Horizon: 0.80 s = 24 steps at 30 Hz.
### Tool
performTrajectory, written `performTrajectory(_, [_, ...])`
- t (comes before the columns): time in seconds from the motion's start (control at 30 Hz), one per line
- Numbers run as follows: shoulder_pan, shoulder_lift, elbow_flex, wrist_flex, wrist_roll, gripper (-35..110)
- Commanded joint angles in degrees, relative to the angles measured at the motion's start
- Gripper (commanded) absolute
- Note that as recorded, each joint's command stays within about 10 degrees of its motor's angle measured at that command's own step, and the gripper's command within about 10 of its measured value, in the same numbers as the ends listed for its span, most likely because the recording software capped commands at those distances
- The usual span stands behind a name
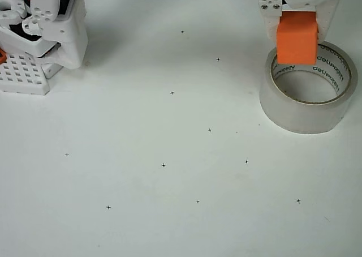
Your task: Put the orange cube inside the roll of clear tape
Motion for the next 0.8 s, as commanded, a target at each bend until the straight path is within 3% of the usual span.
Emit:
performTrajectory(0.0, [0.1,2.0,-5.5,0.6,-0.7,11])
performTrajectory(0.43, [0.2,-1.7,-8.5,0.6,-1.6,11])
performTrajectory(0.77, [0.2,-3.2,-10.5,0.6,-2.9,34])
